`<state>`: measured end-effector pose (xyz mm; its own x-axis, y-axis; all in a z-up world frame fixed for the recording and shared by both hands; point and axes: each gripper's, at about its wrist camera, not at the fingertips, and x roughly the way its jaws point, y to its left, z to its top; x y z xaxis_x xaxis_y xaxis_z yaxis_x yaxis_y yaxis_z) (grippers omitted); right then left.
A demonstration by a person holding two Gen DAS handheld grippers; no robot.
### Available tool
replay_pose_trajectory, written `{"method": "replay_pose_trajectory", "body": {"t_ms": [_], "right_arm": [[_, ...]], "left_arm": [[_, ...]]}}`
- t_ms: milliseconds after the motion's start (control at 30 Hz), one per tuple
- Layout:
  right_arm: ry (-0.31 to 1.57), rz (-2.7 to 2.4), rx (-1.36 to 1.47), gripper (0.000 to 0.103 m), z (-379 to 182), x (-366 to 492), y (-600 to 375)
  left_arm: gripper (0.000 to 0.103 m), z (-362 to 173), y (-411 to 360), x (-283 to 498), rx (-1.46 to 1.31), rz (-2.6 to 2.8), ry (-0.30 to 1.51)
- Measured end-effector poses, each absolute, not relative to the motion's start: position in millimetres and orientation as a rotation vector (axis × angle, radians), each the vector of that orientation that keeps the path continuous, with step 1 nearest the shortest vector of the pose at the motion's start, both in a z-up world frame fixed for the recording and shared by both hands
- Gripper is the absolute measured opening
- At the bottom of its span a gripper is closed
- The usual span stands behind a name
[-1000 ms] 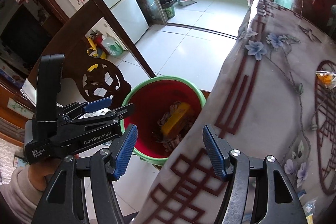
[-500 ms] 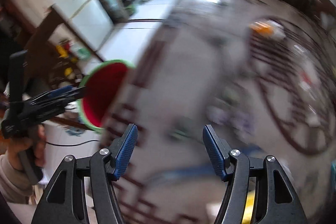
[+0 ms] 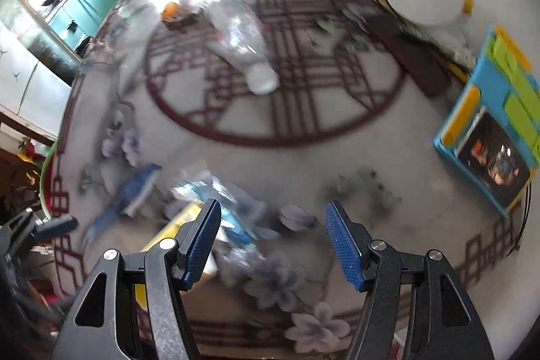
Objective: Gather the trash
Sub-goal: 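Move both open tools back over the table, then grasp the yellow medicine box with left tool while right tool grasps clear plastic packet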
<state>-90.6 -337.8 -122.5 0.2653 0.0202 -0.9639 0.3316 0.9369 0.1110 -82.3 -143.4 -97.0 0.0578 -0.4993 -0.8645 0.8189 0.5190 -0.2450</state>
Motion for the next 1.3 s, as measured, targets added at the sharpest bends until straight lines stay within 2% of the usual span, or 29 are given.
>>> {"method": "replay_pose_trajectory", "body": {"t_ms": [233,400,867,1033,1167,1233,1267,1300], "right_arm": [[1.32,-0.161,0.29,0.064,-139,-92,-351],[1.312,-0.11,0.253,0.064,-141,-84,-356],[1.271,0.009,0.224,0.064,-135,-57,-354],[1.287,0.027,0.236,0.064,-140,-58,-353],[1.318,0.071,0.268,0.064,-146,-62,-348],[1.333,0.083,0.245,0.064,-148,-64,-341],[1.337,0.084,0.237,0.064,-149,-65,-339],[1.342,0.083,0.231,0.064,-150,-66,-337]], "left_arm": [[0.074,-121,-182,-86,0.355,-0.988,1.216],[0.074,-130,-182,-71,0.295,-0.877,1.259],[0.073,-121,-121,10,0.045,-0.535,1.242],[0.074,-114,-119,1,0.001,-0.59,1.269],[0.073,-131,-136,-25,0.031,-0.671,1.358],[0.066,-139,-144,-36,0.089,-0.667,1.368],[0.051,-143,-146,-39,0.102,-0.665,1.371],[0.047,-143,-147,-41,0.102,-0.661,1.371]]}}
